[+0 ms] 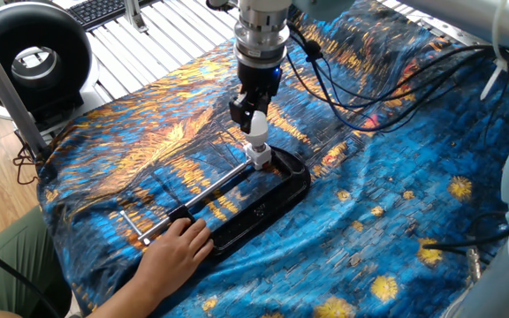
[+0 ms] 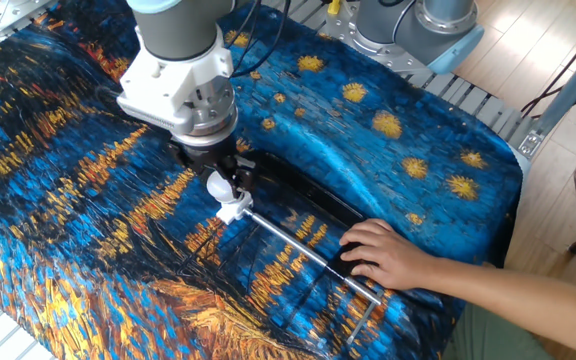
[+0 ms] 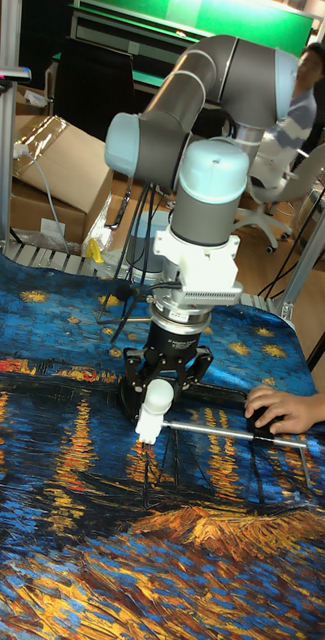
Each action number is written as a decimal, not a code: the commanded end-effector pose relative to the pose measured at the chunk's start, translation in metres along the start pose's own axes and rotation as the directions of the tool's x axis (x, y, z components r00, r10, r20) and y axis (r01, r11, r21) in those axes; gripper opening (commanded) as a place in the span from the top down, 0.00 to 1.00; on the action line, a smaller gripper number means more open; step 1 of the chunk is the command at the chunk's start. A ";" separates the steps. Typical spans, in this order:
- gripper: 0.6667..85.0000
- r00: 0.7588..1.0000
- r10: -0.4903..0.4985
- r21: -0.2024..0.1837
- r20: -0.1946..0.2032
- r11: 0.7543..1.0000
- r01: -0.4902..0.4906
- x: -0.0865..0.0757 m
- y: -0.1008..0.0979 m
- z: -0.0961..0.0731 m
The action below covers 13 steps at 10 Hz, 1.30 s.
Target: Take out the light bulb by rotating it
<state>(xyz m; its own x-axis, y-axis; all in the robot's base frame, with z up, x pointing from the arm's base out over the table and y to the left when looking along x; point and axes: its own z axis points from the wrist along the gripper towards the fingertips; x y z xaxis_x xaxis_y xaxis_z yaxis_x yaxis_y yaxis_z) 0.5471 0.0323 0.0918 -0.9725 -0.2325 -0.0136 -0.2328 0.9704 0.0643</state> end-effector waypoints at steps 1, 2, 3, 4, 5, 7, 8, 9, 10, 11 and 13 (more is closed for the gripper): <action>0.54 1.000 0.027 -0.002 -0.014 1.000 -0.027 0.005 -0.001 -0.003; 0.57 0.999 0.033 0.000 -0.018 0.999 -0.033 0.007 -0.001 -0.005; 0.63 0.998 0.051 0.006 -0.029 0.999 -0.050 0.011 0.001 -0.011; 0.68 0.996 0.076 0.014 -0.040 0.997 -0.075 0.014 0.005 -0.017; 0.70 0.996 0.079 0.023 -0.045 0.997 -0.078 0.017 0.007 -0.022; 0.70 0.997 0.071 0.040 -0.044 0.997 -0.069 0.019 0.004 -0.029; 0.70 0.997 0.059 0.057 -0.042 0.997 -0.056 0.018 -0.001 -0.033; 0.70 0.998 0.044 0.079 -0.039 0.996 -0.041 0.020 -0.006 -0.036; 0.71 0.999 0.029 0.099 -0.039 0.995 -0.025 0.022 -0.013 -0.038; 0.72 0.999 -0.007 0.142 -0.035 0.990 0.012 0.023 -0.027 -0.039; 0.73 0.998 -0.059 0.171 -0.013 0.983 0.061 0.023 -0.046 -0.033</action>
<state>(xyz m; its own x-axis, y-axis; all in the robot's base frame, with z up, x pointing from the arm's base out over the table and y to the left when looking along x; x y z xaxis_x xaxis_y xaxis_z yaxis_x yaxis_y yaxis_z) 0.5320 -0.0024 0.1223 -0.9694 -0.2451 0.0163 -0.2456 0.9668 -0.0706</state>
